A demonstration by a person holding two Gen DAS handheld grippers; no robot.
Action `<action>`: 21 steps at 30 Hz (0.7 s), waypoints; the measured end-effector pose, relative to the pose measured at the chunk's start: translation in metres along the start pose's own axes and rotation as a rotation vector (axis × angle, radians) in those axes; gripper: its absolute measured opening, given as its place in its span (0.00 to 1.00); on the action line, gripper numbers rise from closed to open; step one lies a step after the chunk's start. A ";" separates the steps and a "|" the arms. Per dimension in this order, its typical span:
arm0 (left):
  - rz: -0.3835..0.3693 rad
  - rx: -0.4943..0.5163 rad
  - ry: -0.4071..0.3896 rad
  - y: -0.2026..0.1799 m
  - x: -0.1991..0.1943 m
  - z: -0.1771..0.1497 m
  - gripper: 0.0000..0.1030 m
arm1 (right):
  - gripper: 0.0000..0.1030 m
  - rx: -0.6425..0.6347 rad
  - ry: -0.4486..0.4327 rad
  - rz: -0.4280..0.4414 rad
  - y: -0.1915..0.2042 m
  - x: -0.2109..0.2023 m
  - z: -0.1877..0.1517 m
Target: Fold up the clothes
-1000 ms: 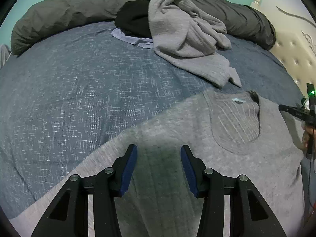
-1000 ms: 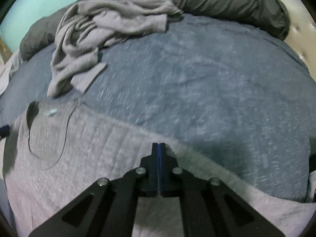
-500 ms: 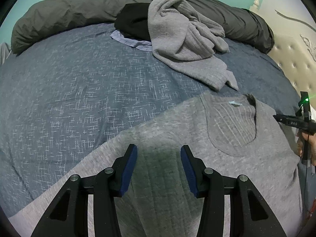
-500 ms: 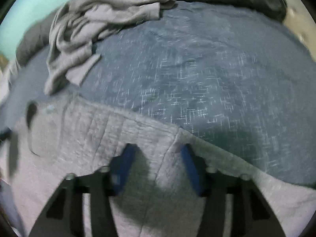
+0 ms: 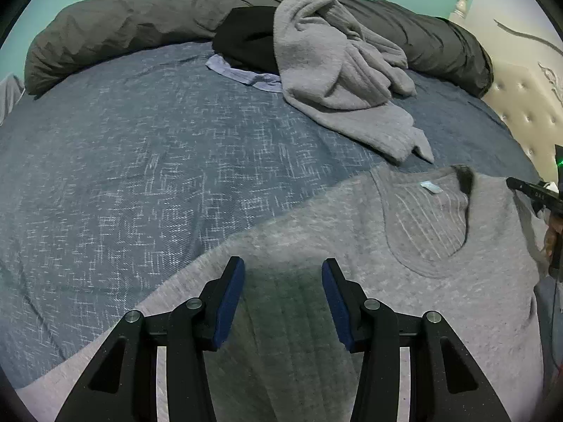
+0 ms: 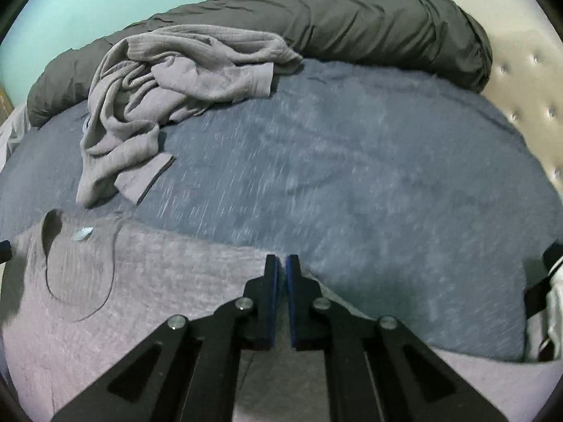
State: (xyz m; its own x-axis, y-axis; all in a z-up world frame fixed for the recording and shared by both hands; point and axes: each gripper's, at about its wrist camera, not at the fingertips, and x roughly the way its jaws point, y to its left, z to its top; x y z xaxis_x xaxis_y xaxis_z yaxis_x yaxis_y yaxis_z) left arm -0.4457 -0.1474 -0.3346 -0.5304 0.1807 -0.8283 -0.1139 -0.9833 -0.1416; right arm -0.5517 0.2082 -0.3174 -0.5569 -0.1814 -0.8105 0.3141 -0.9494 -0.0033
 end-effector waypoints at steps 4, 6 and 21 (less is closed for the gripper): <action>-0.008 -0.009 -0.007 0.001 0.000 0.001 0.48 | 0.04 -0.024 -0.023 -0.047 -0.002 0.002 0.017; 0.000 0.009 -0.004 -0.001 0.001 0.000 0.48 | 0.04 -0.034 -0.033 -0.065 0.000 0.006 0.024; 0.049 0.016 0.015 0.015 0.022 0.001 0.57 | 0.04 -0.103 0.048 -0.141 -0.009 0.067 0.022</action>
State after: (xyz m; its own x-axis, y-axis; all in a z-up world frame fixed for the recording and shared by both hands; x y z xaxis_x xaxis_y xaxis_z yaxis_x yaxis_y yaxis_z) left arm -0.4602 -0.1576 -0.3547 -0.5229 0.1315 -0.8422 -0.1011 -0.9906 -0.0920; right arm -0.6085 0.1990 -0.3592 -0.5643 -0.0336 -0.8249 0.3140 -0.9328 -0.1768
